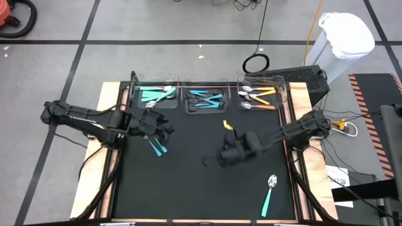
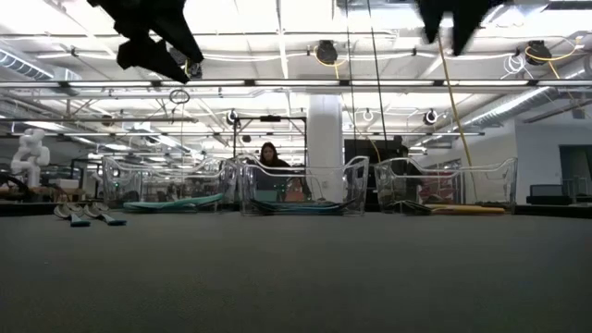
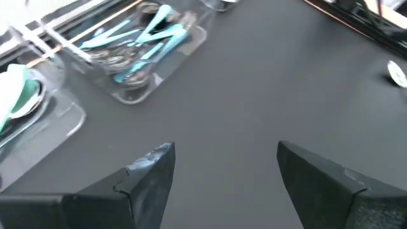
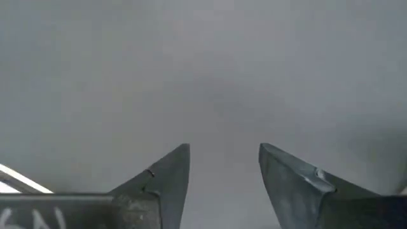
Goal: Sort silverware by color (type)
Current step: Put the light blue spoon into the left transparent bin
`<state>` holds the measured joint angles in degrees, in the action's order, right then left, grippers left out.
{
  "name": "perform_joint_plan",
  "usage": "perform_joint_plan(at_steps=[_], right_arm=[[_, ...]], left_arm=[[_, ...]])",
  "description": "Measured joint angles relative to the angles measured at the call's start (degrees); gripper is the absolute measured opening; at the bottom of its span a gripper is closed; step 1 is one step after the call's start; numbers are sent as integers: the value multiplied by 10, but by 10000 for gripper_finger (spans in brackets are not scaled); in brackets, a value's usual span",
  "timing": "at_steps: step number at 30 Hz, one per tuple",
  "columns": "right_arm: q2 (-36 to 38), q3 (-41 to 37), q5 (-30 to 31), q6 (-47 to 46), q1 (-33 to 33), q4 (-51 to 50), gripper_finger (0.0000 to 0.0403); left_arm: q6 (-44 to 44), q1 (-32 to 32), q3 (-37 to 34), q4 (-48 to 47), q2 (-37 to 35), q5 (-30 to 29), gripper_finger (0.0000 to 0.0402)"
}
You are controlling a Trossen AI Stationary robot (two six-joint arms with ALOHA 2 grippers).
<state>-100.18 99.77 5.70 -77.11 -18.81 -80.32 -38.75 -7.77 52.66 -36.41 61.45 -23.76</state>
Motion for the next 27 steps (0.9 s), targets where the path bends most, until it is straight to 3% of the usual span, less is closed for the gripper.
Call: perform_joint_plan(at_steps=[13,21,27], right_arm=[[-4,-37,-52,-314,-213,-35,187],[-3,-152,-71,-496,-290,72,187],[-3,-253,-126,-514,-320,169,187]], left_arm=[[-33,-94,0,-2,0,-27,276],[-73,-150,-1,-3,0,-45,276],[-96,-188,-1,-11,0,-62,276]])
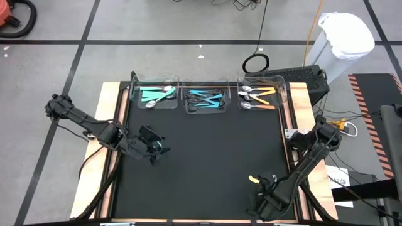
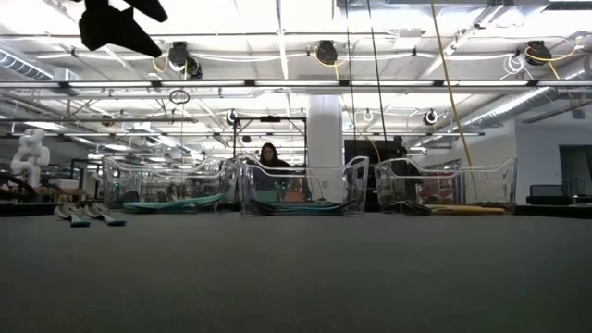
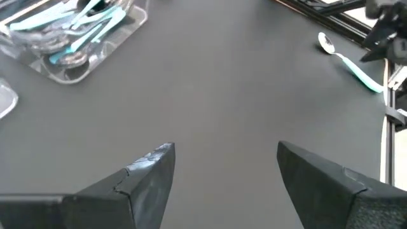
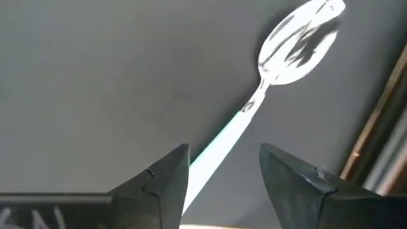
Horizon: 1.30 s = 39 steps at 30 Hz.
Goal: Sort silverware by color (type)
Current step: Put the light blue spoon into the left transparent bin
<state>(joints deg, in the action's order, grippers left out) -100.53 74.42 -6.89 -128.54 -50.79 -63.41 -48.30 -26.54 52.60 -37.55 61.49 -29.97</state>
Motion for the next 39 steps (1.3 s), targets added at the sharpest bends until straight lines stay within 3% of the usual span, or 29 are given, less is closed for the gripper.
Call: perform_joint_plan(at_steps=[8,13,22,29,34,39], right_arm=[[0,-110,-9,-1,-18,164,187],[4,-148,-26,17,-18,208,174],[0,-126,5,100,-6,199,39],[-2,-32,201,220,35,160,39],[-1,54,374,315,87,72,39],[-1,121,511,507,156,62,39]], left_arm=[[-67,-38,0,-58,0,-28,276],[-84,-61,0,-74,0,-41,276],[-114,-90,0,-78,0,-64,276],[-88,-91,0,-50,0,-68,276],[32,-70,0,74,0,-70,276],[129,-28,0,194,0,-65,277]])
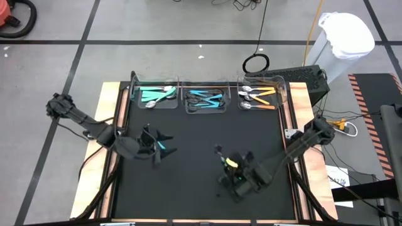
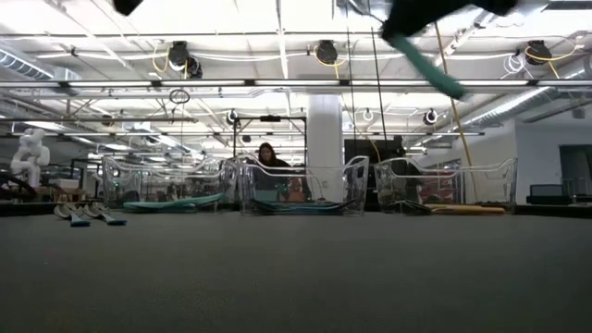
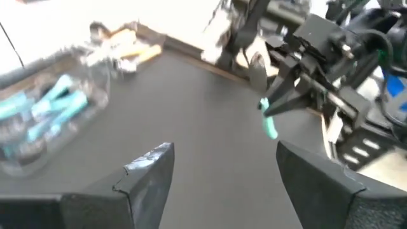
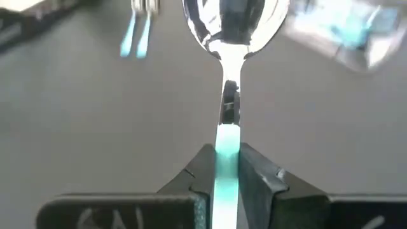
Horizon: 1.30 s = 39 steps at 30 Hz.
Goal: Sort silverware by color (type)
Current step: Put the light blue spoon into the left transparent bin
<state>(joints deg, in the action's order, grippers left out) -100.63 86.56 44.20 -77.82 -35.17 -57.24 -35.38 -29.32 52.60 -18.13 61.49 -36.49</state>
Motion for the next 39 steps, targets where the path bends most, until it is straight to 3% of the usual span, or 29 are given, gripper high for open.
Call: perform_joint_plan(at_steps=[7,15,23,28,39], right_arm=[[1,66,106,260,100,55,39],[1,75,82,602,190,286,41],[1,76,32,675,245,334,43],[1,75,20,709,262,336,44],[1,75,8,751,282,362,61]], left_arm=[[168,72,0,114,5,44,277],[254,168,0,188,12,91,277],[301,221,0,246,12,105,269],[303,250,0,257,12,103,216],[302,318,0,248,12,150,18]])
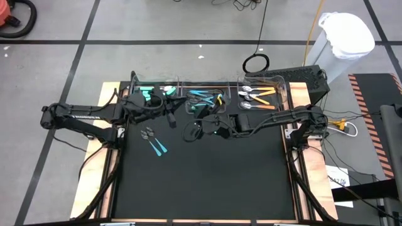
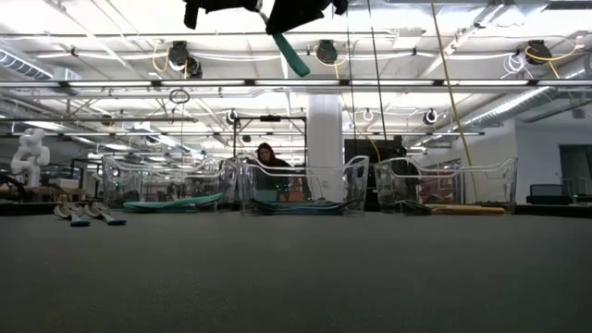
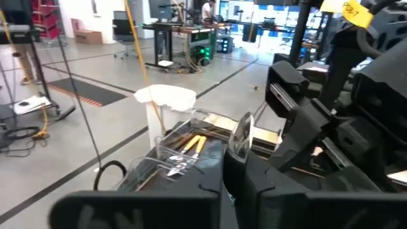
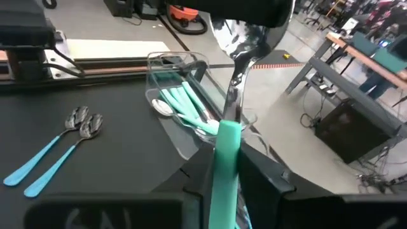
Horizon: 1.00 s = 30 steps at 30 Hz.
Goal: Sort silverware by color (type)
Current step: Put the light blue spoon into the left transparent bin
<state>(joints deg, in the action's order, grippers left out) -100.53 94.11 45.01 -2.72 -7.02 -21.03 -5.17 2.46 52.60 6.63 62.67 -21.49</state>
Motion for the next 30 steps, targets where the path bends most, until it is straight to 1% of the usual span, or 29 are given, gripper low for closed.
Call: perform_joint_plan(at_steps=[1,4,7,10,11,16,18,23,30], right_arm=[[0,0,-3,-5,3,-1,68],[0,0,-3,-16,13,-1,91],[1,0,-2,-24,22,-2,112],[7,0,-2,-25,26,-3,130],[12,0,-2,-26,27,-5,135],[33,0,-1,-42,34,-19,151],[43,0,0,-43,40,-29,152],[71,0,1,-53,64,-60,153],[93,0,-1,-71,105,-113,153]], left_arm=[[0,6,0,-1,0,0,12],[-8,25,0,-1,0,-8,12],[-26,48,0,-10,0,-63,11],[-53,79,0,-49,0,-121,11],[-68,93,0,-66,0,-132,11],[-185,173,0,-171,0,-130,10],[-219,202,0,-203,0,-129,10],[-260,262,-15,-211,0,-127,10],[-272,317,-47,-215,-1,-126,15]])
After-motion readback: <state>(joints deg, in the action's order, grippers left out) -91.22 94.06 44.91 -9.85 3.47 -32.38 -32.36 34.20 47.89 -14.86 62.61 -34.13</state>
